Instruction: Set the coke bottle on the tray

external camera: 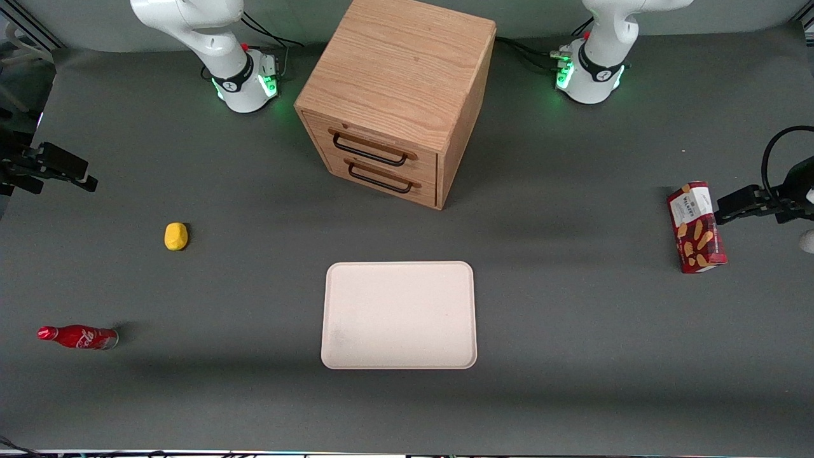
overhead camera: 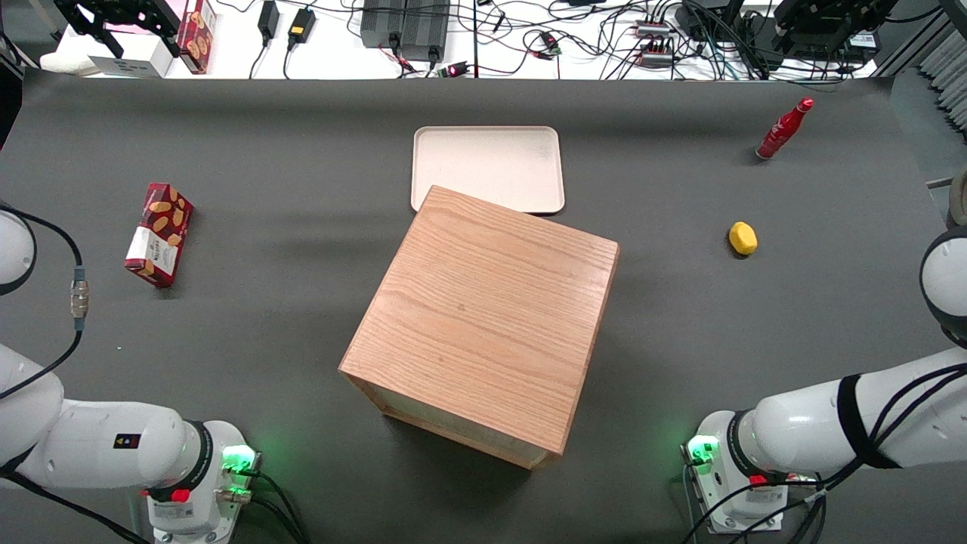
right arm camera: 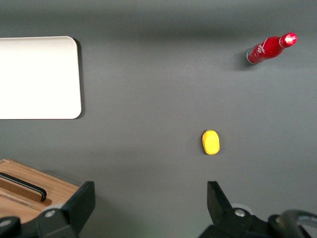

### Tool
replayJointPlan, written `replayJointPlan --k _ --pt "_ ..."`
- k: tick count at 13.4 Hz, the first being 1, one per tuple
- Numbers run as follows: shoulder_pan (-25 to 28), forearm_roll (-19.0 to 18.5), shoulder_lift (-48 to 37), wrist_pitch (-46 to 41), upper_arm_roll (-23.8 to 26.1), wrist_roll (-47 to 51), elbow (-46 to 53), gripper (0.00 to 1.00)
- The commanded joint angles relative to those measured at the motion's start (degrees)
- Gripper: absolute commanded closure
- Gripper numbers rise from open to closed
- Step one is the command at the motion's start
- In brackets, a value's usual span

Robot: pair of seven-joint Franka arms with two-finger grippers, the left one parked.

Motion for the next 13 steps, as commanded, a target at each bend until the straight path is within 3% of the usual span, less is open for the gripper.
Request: replayJointPlan --k 1,7,10,13 --pt "0.1 -0.3 -0.5 0.1 -0.1 -1.1 0.0 0.00" --pt "0.1 -0.2 -0.5 -0.2 -0.2 -2.8 -0.5 0.00" --pt "0.1 -1.8 -0.8 -1.1 0.0 -3.2 -0.2 0.00" --pt "-4.0 -2.6 -0.3 -1.0 -0.2 -10.5 0.3 0.00"
